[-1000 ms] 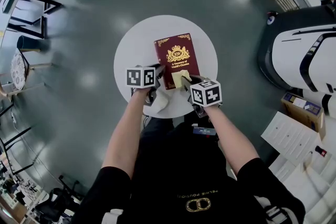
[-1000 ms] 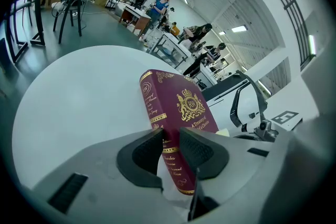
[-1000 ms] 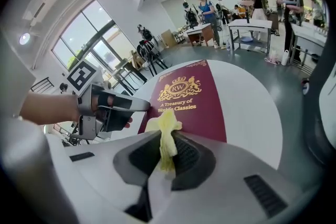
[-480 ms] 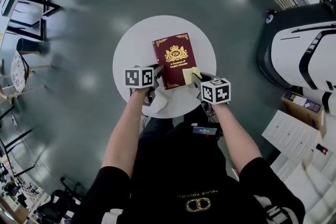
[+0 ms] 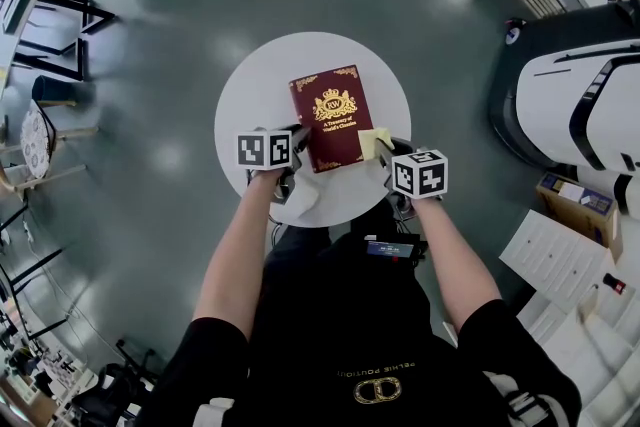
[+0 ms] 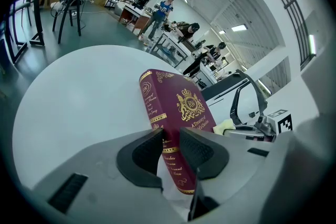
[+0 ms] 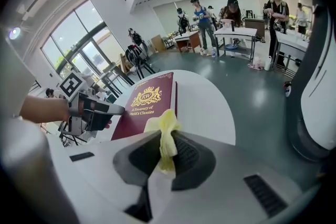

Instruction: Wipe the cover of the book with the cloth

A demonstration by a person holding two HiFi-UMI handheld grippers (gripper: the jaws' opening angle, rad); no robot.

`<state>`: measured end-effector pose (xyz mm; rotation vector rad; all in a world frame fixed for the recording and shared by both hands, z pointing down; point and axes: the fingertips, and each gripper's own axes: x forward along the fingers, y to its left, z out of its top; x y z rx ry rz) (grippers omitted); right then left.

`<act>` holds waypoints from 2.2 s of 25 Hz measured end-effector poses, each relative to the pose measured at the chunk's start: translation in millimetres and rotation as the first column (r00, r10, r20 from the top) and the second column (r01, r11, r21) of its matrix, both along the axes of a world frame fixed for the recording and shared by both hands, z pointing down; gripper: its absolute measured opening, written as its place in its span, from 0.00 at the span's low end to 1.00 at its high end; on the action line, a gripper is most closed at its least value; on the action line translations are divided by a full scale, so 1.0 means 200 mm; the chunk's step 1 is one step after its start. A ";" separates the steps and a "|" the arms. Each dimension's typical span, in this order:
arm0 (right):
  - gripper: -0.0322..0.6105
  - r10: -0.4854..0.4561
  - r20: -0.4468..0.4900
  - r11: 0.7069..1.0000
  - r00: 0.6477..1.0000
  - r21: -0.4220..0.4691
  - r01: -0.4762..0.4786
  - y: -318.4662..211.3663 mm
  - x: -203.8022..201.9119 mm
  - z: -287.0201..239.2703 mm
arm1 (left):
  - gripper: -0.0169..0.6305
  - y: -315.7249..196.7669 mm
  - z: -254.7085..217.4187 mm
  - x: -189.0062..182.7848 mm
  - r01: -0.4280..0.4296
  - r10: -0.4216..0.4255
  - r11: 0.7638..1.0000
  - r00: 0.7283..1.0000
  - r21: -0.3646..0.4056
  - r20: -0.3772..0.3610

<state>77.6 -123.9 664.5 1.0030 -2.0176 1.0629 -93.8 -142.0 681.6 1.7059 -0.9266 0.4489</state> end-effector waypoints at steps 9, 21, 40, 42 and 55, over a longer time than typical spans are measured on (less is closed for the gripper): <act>0.19 0.028 -0.001 1.000 1.000 -0.009 -0.028 -0.01 0.03 0.00 | 0.18 0.00 0.00 0.00 -0.007 0.007 1.000 1.000 -0.004 0.003; 0.19 0.045 0.075 0.999 0.996 -0.010 -0.044 -0.04 0.01 -0.10 | 0.24 0.02 -0.04 -0.01 -0.015 0.015 0.999 1.000 0.047 -0.012; 0.19 -0.127 0.148 0.960 0.981 0.267 0.084 -0.33 -0.29 -0.66 | 0.18 0.00 -0.63 -0.05 -0.022 0.027 0.933 1.000 0.360 -0.008; 0.19 -0.138 0.151 0.951 0.979 0.296 0.088 -0.33 -0.32 -0.74 | 0.09 0.01 -0.70 -0.06 -0.020 0.022 0.917 1.000 0.399 -0.001; 0.19 -0.167 0.072 0.920 0.983 0.369 0.129 -0.14 -0.23 -0.90 | 0.04 0.14 -0.84 -0.01 -0.039 -0.010 0.842 0.996 0.538 0.088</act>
